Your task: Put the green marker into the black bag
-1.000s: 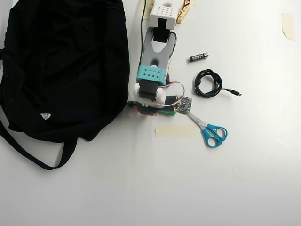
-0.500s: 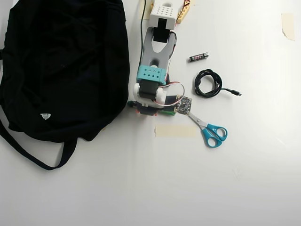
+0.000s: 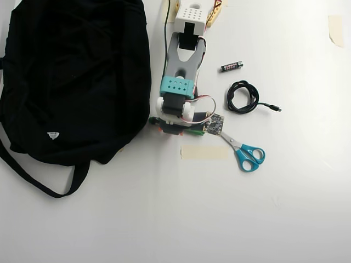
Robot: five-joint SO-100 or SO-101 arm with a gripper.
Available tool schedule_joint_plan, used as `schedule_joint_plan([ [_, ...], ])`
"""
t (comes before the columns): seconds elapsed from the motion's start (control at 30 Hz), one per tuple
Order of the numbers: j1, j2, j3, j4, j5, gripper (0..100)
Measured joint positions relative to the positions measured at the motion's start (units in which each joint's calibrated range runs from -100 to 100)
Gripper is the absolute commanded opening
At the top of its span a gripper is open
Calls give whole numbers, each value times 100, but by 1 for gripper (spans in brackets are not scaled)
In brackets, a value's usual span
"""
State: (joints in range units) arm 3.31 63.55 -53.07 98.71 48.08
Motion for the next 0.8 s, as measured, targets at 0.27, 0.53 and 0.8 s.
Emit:
schedule_joint_plan([
  [0.27,-22,25,-86,9,-127,2],
  [0.53,-66,-257,79,9,-225,2],
  [0.8,-279,-490,165,9,-498,2],
])
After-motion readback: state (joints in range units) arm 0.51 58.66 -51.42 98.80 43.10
